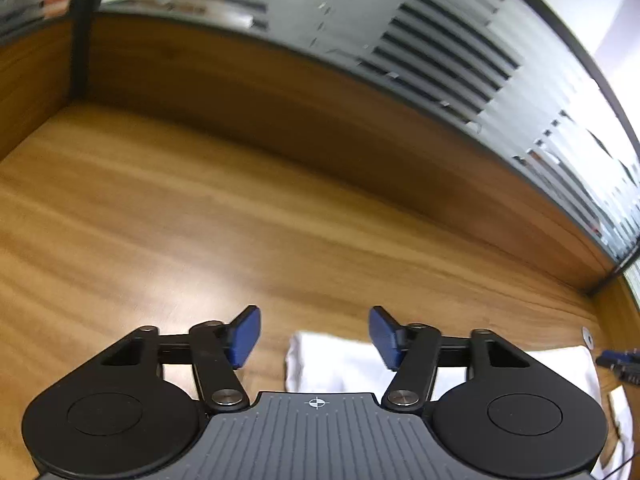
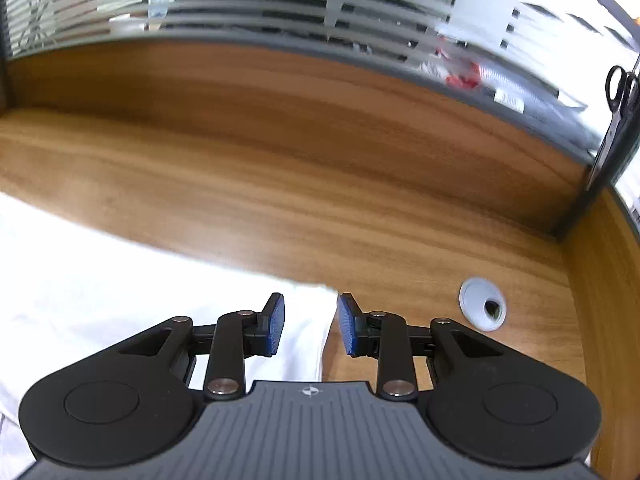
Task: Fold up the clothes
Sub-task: 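Open both grippers, then grasp the shirt edge with the left gripper, then pinch the shirt edge with the right gripper while the left gripper holds and tugs it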
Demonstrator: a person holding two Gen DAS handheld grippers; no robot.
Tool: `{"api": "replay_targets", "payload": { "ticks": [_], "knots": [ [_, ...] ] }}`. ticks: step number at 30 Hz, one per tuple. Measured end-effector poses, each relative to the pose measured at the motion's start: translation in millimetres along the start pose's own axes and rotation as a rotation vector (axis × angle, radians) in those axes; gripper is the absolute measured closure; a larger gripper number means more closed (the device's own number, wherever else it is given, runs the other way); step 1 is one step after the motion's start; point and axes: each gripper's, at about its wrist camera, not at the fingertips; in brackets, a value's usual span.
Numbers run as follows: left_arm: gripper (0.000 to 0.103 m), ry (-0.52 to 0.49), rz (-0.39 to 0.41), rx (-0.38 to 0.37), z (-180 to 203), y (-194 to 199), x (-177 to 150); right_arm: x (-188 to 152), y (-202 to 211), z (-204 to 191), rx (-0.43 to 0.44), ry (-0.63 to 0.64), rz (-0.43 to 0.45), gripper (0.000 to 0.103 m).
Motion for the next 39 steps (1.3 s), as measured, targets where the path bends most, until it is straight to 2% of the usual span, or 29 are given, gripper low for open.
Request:
{"api": "replay_targets", "payload": {
  "ticks": [3,8,11,12,13,14,16,19,21,23,25,28,29,30,31,32,34,39],
  "knots": [
    [0.042,0.004,-0.043,0.002,4.5,4.7,-17.8,-14.5,-0.3,8.5,-0.007,-0.064,-0.034,0.070],
    [0.043,0.089,-0.112,0.018,8.3,8.4,-61.0,-40.4,-3.9,29.9,0.012,-0.201,-0.102,0.069],
    [0.051,0.104,-0.131,0.046,5.7,10.5,-79.8,-52.6,-8.0,39.6,0.062,-0.283,-0.140,0.070],
    [0.069,0.098,-0.134,0.057,-6.5,18.6,-85.6,-56.2,-8.3,41.4,0.077,-0.306,-0.147,0.070],
    [0.094,0.093,-0.136,0.063,-14.2,24.4,-89.8,-59.6,-8.5,43.0,0.092,-0.329,-0.152,0.075],
    [0.096,0.084,-0.125,0.069,-14.0,27.4,-89.2,-62.4,-7.9,43.3,0.108,-0.351,-0.152,0.092],
    [0.097,0.059,-0.090,0.085,-6.8,31.6,-83.0,-68.2,1.0,40.7,0.143,-0.385,-0.151,0.096],
    [0.097,0.035,-0.053,0.100,3.2,36.4,-75.7,-62.7,13.4,39.5,0.154,-0.407,-0.132,0.097],
    [0.096,0.011,-0.081,0.122,6.1,22.5,-72.7,-63.7,12.3,39.1,0.149,-0.416,-0.150,0.097],
    [0.088,-0.025,-0.132,0.165,8.4,6.3,-75.6,-68.2,3.0,31.8,0.125,-0.357,-0.189,0.094],
    [0.078,-0.055,-0.137,0.209,10.4,2.5,-79.3,-71.5,-4.9,25.0,0.099,-0.300,-0.221,0.090],
    [0.077,-0.083,-0.058,0.249,20.8,10.7,-73.9,-56.4,5.7,21.9,0.027,-0.238,-0.130,0.086],
    [0.074,-0.080,-0.026,0.248,20.9,15.0,-70.8,-49.3,9.9,21.5,0.001,-0.220,-0.087,0.086],
    [0.066,-0.088,-0.004,0.242,22.6,14.4,-66.6,-41.1,12.5,20.8,-0.011,-0.206,-0.054,0.085],
    [0.053,-0.104,0.009,0.235,25.5,10.4,-61.7,-34.0,11.5,19.7,-0.008,-0.193,-0.035,0.079],
    [0.049,-0.119,0.023,0.227,28.4,6.4,-56.8,-32.8,6.2,17.9,-0.006,-0.184,-0.038,0.067],
    [0.046,-0.147,0.014,0.218,29.9,-7.4,-51.2,-30.2,-4.4,14.3,-0.001,-0.165,-0.045,0.057],
    [0.046,-0.210,-0.029,0.200,26.2,-37.8,-38.4,-23.8,-30.7,5.4,0.010,-0.119,-0.063,0.055]
  ]
}}
Point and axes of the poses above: each gripper's, at about its wrist camera, not at the fingertips, and y roughly against the way its jaws point, z to its right, x to its top, and after that the axes turned 4 degrees about -x, right-handed
